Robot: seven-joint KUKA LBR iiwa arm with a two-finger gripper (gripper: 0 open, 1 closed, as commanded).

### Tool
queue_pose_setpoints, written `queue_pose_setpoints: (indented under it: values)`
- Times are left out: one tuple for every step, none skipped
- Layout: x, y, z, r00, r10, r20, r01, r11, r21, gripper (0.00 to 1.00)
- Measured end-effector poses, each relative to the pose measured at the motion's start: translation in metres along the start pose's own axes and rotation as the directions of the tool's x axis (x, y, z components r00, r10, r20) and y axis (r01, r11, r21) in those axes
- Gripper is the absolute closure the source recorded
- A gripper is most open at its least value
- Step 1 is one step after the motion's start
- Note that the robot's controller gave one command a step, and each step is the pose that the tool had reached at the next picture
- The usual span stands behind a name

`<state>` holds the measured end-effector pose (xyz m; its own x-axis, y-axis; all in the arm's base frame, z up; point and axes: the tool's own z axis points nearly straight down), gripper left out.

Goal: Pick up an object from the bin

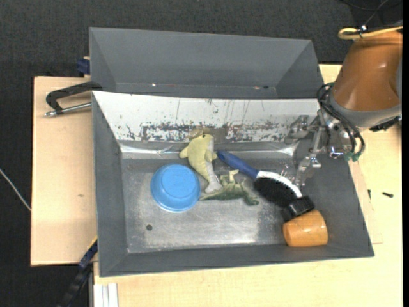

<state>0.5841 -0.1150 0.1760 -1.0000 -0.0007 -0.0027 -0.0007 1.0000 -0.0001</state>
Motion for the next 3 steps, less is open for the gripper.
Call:
queue_pose_setpoints:
  values:
    - [0.061, -0.015, 0.102, 0.998, 0.062, -0.004, -0.062, 0.998, -0.009, 0.00]
    - [0.059, -0.020, 0.098, 0.998, 0.062, 0.004, -0.062, 0.998, -0.001, 1.00]
    - [0.059, -0.007, -0.031, 0.978, -0.210, 0.007, 0.210, 0.978, 0.003, 1.00]
